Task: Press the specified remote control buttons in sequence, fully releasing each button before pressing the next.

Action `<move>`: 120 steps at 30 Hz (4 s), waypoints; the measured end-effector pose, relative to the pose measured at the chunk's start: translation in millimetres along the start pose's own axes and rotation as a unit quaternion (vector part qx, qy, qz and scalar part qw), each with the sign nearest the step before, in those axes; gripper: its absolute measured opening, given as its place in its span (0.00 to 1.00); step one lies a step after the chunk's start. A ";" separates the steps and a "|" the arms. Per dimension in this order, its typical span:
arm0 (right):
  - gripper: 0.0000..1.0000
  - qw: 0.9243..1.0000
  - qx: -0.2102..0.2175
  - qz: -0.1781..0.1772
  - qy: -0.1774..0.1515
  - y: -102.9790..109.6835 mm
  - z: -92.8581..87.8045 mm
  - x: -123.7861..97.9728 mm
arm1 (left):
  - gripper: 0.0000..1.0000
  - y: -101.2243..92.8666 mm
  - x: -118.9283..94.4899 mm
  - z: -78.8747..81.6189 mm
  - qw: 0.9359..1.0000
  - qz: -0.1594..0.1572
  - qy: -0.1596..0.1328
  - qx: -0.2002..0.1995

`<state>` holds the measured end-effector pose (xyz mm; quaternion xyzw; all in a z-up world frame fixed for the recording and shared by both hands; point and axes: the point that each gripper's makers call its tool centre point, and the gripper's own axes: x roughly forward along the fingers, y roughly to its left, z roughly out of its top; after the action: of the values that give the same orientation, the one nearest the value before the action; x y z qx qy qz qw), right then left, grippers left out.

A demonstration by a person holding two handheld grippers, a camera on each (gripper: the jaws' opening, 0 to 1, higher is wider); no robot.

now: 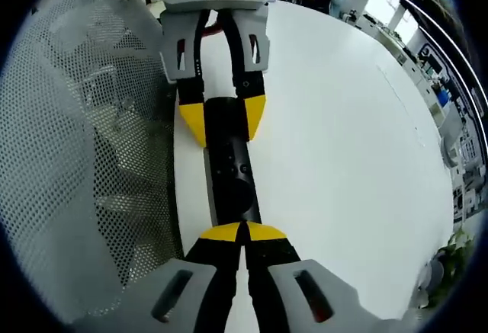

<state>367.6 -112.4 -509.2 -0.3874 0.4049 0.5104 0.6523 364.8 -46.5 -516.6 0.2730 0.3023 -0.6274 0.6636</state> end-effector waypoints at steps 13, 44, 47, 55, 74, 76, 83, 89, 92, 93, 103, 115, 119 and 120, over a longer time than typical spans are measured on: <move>0.00 0.996 -0.073 0.043 0.023 -0.1 0.8 1.3 | 0.25 0.2 -0.6 -0.2 1.000 0.001 -0.011 -0.009; 0.00 0.996 -0.041 0.073 -0.015 5.1 22.3 9.0 | 0.25 1.9 -0.7 -1.8 1.000 -0.010 -0.024 -0.001; 0.00 0.997 -0.032 0.075 -0.018 4.7 20.0 7.8 | 0.25 2.2 -0.2 -1.7 1.000 -0.011 -0.025 -0.004; 0.00 0.996 -0.052 0.076 -0.005 2.3 14.5 5.9 | 0.25 2.6 0.6 -2.4 1.000 -0.013 -0.021 0.000; 0.00 0.997 -0.034 0.072 -0.014 4.2 13.6 6.1 | 0.25 2.1 1.4 -2.7 1.000 -0.015 -0.021 0.003; 0.00 0.997 0.008 0.077 -0.018 5.0 13.6 5.9 | 0.25 2.0 1.3 -2.6 1.000 -0.015 -0.021 0.004; 0.03 0.997 -0.006 0.079 -0.020 6.8 15.0 4.6 | 0.25 1.7 1.2 -1.8 1.000 -0.016 -0.022 0.001; 0.08 0.997 -0.013 0.077 -0.022 6.3 16.8 5.9 | 0.25 1.7 1.0 -1.6 1.000 -0.017 -0.023 0.004; 0.08 0.996 -0.020 0.082 -0.016 5.9 17.4 6.7 | 0.25 1.5 1.0 -1.5 1.000 -0.016 -0.021 0.005; 0.08 0.996 -0.021 0.082 -0.015 6.0 17.3 7.0 | 0.25 1.4 0.9 -1.5 1.000 -0.016 -0.021 0.005; 0.08 0.997 -0.019 0.080 0.012 5.5 18.1 8.9 | 0.24 1.3 0.3 -1.1 1.000 -0.018 -0.020 0.004; 0.08 0.997 0.008 0.068 -0.030 4.3 17.7 7.3 | 0.24 1.2 0.5 -1.1 1.000 -0.018 -0.020 0.004; 0.09 0.997 0.012 0.067 -0.032 5.2 19.7 8.2 | 0.24 1.4 1.0 -1.4 1.000 -0.017 -0.018 0.006; 0.09 0.997 0.012 0.067 -0.031 5.0 20.8 8.6 | 0.24 1.6 1.2 -1.5 1.000 -0.017 -0.019 0.006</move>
<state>366.8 -89.3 -509.9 -0.3352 0.4156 0.5600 0.6335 366.3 -46.0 -518.5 0.2600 0.2907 -0.6456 0.6566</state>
